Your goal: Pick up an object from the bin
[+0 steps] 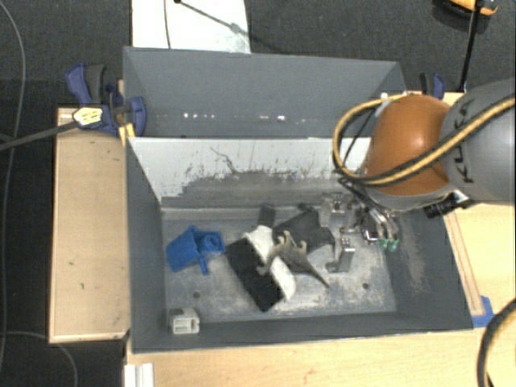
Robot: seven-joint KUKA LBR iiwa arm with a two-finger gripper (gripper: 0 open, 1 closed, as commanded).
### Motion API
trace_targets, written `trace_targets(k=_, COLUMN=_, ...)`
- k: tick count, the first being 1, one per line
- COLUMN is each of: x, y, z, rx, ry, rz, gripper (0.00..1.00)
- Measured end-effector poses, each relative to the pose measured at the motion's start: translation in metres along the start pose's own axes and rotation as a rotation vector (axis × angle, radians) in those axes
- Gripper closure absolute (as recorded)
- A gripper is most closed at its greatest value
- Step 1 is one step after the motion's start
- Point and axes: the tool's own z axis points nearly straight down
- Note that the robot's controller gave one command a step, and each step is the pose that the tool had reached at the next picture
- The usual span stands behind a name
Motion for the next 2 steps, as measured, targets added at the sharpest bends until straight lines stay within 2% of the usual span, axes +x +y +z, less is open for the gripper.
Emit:
trace_targets(k=1, x=-0.002, y=0.000, z=-0.005, rx=0.000, ry=-0.008, rz=0.000, gripper=0.00)
trace_targets(k=2, x=0.018, y=0.004, z=0.032, rx=-0.001, ry=-0.008, rz=0.021, gripper=0.00)
